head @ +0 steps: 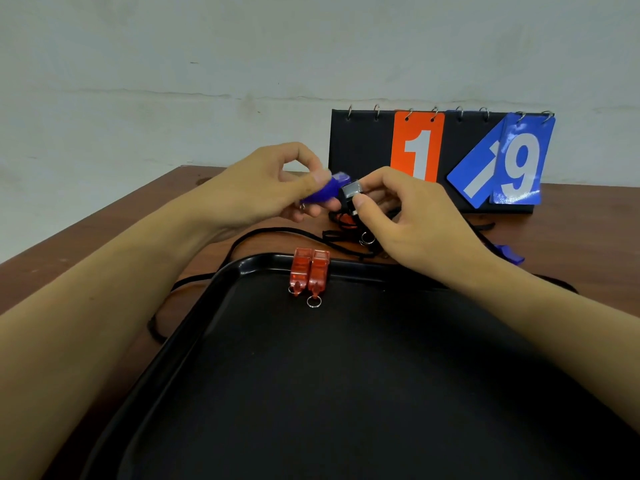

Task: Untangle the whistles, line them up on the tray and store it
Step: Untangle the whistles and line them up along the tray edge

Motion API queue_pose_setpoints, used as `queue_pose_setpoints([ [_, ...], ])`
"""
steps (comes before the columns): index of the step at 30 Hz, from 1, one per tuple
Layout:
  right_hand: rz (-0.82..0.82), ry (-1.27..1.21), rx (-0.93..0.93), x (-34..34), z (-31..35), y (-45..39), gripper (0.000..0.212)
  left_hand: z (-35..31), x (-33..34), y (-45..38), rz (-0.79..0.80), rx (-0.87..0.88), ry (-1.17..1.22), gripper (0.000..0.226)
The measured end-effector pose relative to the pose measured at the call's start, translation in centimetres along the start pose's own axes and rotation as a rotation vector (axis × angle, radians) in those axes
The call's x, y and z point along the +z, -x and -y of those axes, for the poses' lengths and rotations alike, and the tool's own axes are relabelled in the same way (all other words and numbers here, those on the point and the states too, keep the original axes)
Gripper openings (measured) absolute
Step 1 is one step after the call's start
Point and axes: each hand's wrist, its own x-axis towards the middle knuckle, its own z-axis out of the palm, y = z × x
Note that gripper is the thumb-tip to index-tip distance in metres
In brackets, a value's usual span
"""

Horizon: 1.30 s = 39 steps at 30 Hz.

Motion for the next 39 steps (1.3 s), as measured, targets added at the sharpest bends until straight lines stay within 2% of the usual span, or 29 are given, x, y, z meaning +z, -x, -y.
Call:
queue_pose_setpoints([
  [6, -0.005, -0.012, -0.016, -0.1, 0.0, 0.0, 0.012, -0.4, 0.0, 0.5, 0.028, 0.058, -0.078, 0.038],
  [13, -0.028, -0.008, 0.004, -0.1, -0.4, -0.2, 0.014, -0.9, 0.0, 0.7, 0.032, 0.054, -0.284, 0.025],
  [16, -0.034, 0.002, 0.034, -0.2, -0.8, -0.3, 0.013, -1.0, -0.3, 0.7, 0.044, 0.065, -0.196, 0.030],
  [19, -0.035, 0.009, 0.039, -0.2, -0.9, -0.3, 0.014, -1.2, -0.2, 0.9, 0.133, 0.071, -0.085, 0.037],
  [24, -0.011, 0.032, 0.038, -0.2, -0.9, -0.3, 0.016, -1.7, 0.6, 1.3, 0.261, 0.088, -0.075, 0.036],
  [29, -0.005, 0.038, 0.048, -0.2, -1.1, -0.2, 0.010, -1.6, 1.0, 1.2, 0.294, 0.113, -0.279, 0.035],
  [39, 0.022, 0.054, 0.065, -0.2, -1.0, -0.2, 0.008, -0.1, 1.1, 0.5, 0.307, 0.094, -0.410, 0.022],
])
